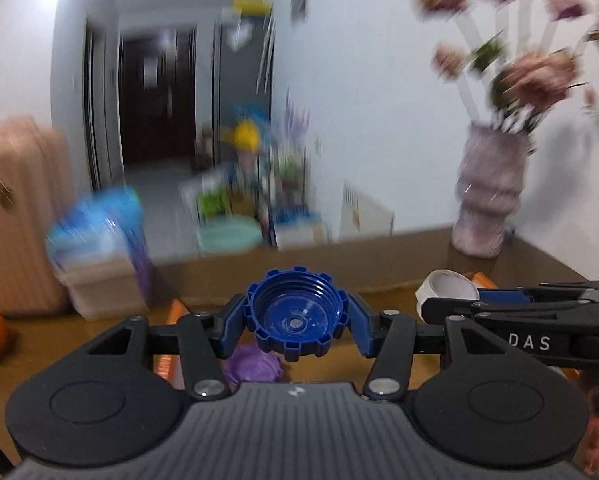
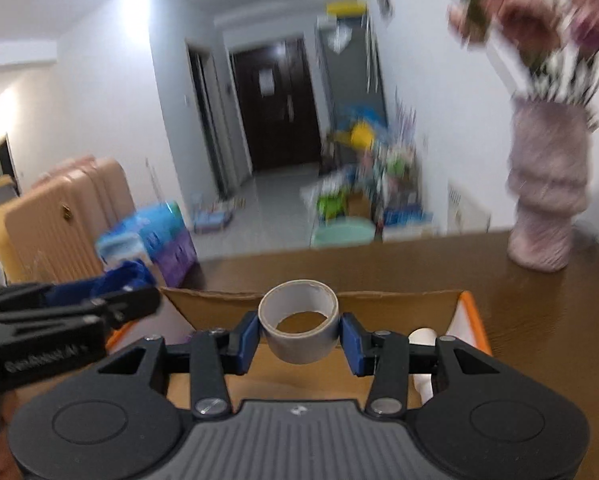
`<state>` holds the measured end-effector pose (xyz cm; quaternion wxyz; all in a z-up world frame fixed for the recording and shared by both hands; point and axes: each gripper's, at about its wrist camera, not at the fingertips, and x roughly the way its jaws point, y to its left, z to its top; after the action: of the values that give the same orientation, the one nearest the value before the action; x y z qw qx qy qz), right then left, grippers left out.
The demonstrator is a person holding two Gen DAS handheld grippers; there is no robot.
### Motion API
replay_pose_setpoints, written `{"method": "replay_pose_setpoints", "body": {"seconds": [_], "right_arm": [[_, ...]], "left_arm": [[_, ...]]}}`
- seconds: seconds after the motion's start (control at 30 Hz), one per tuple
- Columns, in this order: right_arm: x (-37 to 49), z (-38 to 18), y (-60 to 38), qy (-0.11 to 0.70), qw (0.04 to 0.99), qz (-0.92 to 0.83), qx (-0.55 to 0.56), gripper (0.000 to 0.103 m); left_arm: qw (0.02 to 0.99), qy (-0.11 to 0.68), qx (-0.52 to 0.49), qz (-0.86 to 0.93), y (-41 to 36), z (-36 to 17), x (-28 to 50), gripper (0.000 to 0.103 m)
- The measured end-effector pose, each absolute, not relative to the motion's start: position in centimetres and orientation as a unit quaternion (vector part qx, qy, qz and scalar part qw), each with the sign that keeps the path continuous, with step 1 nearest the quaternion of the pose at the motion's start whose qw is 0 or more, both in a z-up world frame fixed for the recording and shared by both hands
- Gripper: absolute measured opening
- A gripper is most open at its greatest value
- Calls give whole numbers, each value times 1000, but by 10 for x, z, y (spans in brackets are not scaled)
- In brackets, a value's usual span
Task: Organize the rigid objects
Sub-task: 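Open both grippers to drop the blue cap and tape roll into the box, then withdraw both grippers from the box toward the remaining items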
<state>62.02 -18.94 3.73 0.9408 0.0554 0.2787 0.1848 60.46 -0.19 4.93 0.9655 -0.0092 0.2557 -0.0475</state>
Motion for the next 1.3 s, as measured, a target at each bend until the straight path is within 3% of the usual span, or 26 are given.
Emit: {"method": "replay_pose_setpoints", "body": {"seconds": [0.13,0.27,0.33,0.4,0.53,0.67,0.97,1.17,1.3], "right_arm": [[685,11,-187,374,910,172,51,44],[722,-13,-188,446,878,159,76,45],[723,-18,-187,451,873,169,82,53],[725,-17,-185,451,875,160,76,61],[726,-18,-185,448,877,156,75,63],[717,-11,-187,444,881,152,61,72],[669,59,-200,412,899,142,39,79],[598,105,-208,348,919,174,65,86],[553,116,-205,312,934,168,52,86]], "left_arm": [[930,361,17,-66,-6,16,674,54],[894,437,-25,-100,3,-6,706,56],[890,442,-35,-105,6,-10,708,65],[891,440,-39,-100,6,-12,708,69],[897,431,-32,-96,4,-9,706,79],[898,429,-16,-96,1,6,695,81],[914,393,13,-97,15,75,629,91],[948,313,7,-60,28,116,555,102],[969,243,23,-44,29,130,504,103]]}}
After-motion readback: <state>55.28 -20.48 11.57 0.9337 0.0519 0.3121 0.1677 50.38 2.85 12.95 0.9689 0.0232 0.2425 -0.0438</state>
